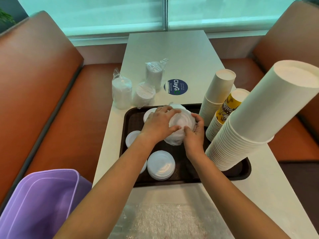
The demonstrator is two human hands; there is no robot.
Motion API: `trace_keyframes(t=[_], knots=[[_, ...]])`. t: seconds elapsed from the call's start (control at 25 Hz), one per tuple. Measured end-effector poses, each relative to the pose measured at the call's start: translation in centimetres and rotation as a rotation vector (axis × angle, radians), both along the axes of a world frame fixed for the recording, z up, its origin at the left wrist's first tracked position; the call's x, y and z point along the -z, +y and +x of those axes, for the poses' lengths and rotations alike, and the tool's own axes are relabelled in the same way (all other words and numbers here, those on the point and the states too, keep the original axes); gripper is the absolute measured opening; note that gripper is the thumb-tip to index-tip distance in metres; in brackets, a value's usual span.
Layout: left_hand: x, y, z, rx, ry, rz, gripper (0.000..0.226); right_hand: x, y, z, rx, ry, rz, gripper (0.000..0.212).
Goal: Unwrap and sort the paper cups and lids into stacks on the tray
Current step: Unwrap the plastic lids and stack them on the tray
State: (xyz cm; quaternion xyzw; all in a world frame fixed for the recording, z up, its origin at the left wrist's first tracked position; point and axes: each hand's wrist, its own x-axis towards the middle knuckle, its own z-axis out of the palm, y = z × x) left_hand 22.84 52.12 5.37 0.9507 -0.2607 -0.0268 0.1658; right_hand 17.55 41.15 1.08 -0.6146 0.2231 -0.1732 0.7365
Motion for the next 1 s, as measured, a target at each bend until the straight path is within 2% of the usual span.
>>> trace_keyframes(t=[0.16,0.32,0.48,0.64,0.8,1.0], knots=[[0.6,0.5,0.2,-0.042,0.156,-0.195,0.060,-0.2,-0.4,-0.1,-0.014,0.016,0.061,0.049],[1.2,0.5,0.1,-0.158,0.299,-0.461,0.048,-0.2,-0.1,-0.3,-0.086,0.020,0.070,0.050],[1.2,0.6,-0.1,-0.223,0.346,-0.600,0.042,-0.6,0.1,-0.5,-0.116,-0.005,0.075,0.052],[0.8,0.9,0.0,-0.312,0.460,-0.787,0.037,-1.1,0.4,-0.5,-0.112,-0.033,0.215,0.040],[0.7,1.2,-0.1,-0.400,0.625,-1.027,0.010,-1.5,0.5,-0.4,-0.044,0.025,0.312,0.024],[1.2,1.5,1.2,-0.548,0.822,-1.274,0.030,-0.4,0.1,0.0,0.028,0.090,0.225,0.017]])
